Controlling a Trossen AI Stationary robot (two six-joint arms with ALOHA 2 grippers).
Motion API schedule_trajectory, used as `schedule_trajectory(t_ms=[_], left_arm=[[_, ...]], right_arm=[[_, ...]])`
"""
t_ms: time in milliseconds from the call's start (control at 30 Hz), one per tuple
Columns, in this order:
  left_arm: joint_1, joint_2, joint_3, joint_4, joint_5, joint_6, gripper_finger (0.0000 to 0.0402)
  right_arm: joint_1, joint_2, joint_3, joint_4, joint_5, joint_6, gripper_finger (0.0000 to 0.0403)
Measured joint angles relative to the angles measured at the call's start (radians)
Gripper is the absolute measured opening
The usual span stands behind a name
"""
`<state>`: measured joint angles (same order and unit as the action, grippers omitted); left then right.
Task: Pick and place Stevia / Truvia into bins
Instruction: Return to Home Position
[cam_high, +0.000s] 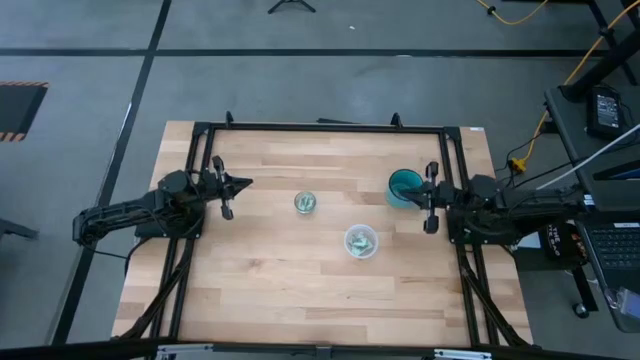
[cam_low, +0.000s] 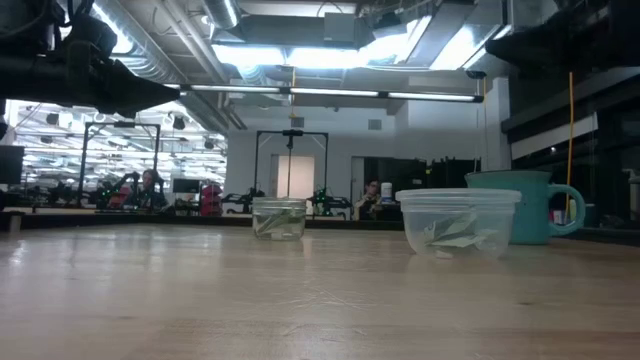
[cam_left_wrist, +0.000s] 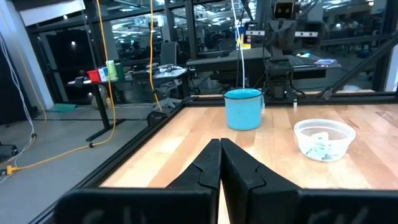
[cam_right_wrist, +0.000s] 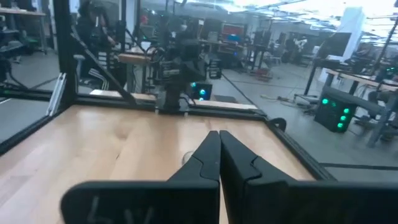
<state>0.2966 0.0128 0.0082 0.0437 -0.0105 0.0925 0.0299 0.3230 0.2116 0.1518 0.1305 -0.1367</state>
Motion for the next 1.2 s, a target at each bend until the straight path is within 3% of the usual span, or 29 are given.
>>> schedule_trajectory(t_ms=[400,600,1200], left_arm=[[0.000,0.000,0.000,0.007,0.002,-0.051,0.0002],[0.000,0.000,0.000,0.005,0.003,-0.079,0.0008],[0.000,0.000,0.000,0.005,0.003,-0.079,0.0007]], right_arm=[[0.000,-0.128,-0.192,0.136,-0.003,-0.029,0.0000],[0.000,-0.136,-0.205,0.110,-0.003,-0.021,0.0000],[0.000,-0.136,-0.205,0.037,-0.001,0.262,0.0027]])
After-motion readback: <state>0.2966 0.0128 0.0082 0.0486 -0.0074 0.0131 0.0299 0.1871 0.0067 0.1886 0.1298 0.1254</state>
